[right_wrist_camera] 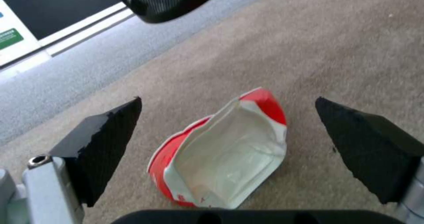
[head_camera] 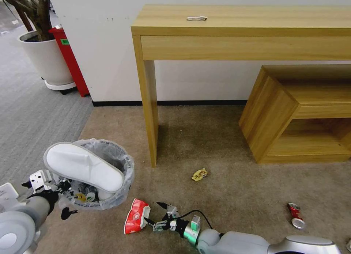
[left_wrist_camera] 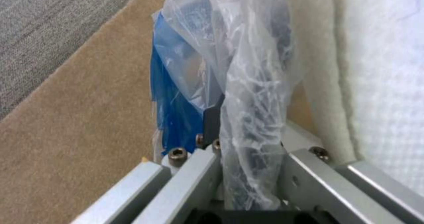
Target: Pick up the trash bin and place the garbage on the floor into it.
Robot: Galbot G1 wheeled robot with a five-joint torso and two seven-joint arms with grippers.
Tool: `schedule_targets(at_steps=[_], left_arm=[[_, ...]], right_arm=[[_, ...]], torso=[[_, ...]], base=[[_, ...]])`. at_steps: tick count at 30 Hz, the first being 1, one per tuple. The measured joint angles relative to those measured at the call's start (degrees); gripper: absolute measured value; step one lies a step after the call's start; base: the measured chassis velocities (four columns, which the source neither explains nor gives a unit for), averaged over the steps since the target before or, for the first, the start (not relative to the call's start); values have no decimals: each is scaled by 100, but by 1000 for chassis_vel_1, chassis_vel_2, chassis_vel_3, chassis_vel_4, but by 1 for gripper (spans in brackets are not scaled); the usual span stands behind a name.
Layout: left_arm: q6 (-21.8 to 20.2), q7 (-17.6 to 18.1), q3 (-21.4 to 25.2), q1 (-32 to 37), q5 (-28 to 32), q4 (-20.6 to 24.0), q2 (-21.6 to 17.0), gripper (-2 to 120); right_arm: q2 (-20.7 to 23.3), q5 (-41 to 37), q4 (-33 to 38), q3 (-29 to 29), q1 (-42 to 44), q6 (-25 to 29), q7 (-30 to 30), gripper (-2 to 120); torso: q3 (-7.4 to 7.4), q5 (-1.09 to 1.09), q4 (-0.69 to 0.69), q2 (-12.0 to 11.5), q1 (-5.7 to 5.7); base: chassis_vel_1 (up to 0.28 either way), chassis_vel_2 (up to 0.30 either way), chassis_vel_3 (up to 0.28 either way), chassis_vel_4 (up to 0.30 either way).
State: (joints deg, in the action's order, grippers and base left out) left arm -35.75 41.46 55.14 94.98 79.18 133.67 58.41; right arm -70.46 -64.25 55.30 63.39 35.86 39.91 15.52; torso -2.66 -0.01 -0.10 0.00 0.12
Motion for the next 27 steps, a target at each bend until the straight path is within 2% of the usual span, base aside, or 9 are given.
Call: schedule_targets(at_steps=[9, 27], left_arm=[[5, 2, -5, 34, 32, 106, -11, 0], [7, -27, 11, 126, 80, 284, -3, 0]], right_arm=[[-126, 3, -138, 1, 77, -47, -145, 99], [-441, 115, -465, 37, 124, -146, -478, 90]], torso=[[0, -2, 0, 0, 0], [2, -5, 1, 1, 0]], base=[[0, 0, 0, 0], [0, 0, 0, 0]])
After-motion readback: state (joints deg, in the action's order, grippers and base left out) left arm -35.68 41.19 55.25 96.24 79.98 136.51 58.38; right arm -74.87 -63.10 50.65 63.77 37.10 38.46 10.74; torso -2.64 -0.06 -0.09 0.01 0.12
